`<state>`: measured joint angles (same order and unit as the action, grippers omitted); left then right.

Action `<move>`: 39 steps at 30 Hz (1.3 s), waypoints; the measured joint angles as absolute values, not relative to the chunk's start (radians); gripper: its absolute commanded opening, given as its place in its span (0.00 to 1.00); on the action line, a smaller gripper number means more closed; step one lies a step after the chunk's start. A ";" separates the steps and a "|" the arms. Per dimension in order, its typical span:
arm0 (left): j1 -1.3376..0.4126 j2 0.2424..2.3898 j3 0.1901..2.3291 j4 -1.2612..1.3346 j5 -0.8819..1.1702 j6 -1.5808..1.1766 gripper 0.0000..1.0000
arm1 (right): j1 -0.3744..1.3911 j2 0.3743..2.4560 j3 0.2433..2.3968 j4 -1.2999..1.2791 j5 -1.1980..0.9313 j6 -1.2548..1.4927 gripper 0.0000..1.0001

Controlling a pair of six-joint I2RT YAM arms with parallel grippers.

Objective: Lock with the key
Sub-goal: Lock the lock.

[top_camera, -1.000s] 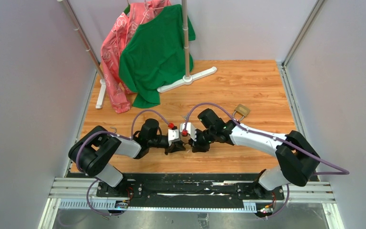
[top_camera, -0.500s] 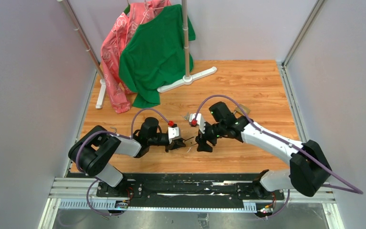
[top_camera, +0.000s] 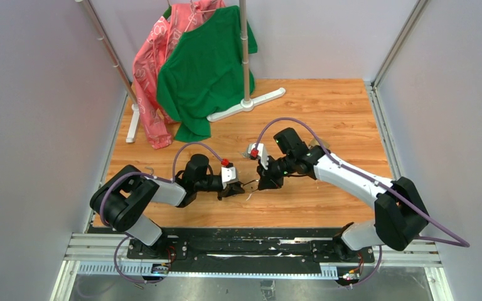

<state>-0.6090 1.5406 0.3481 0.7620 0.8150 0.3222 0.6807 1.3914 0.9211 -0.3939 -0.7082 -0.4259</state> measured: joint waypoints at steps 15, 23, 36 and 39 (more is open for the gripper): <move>-0.596 1.541 0.350 0.760 0.810 0.325 0.00 | 0.706 1.367 0.889 -0.304 -0.570 -0.511 0.00; -0.594 1.543 0.358 0.754 0.823 0.368 0.00 | 0.724 1.338 0.871 -0.283 -0.538 -0.680 0.00; -0.589 1.549 0.361 0.708 0.830 0.405 0.00 | 0.727 1.384 0.859 -0.254 -0.569 -0.753 0.00; -0.584 1.550 0.363 0.708 0.830 0.405 0.00 | 0.729 1.387 0.854 -0.232 -0.567 -0.751 0.00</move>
<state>-0.5838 1.5497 0.3626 0.7082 0.8299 0.4049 0.7288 1.3872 0.8539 -0.2317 -0.5674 -0.7513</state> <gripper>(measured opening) 0.156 0.042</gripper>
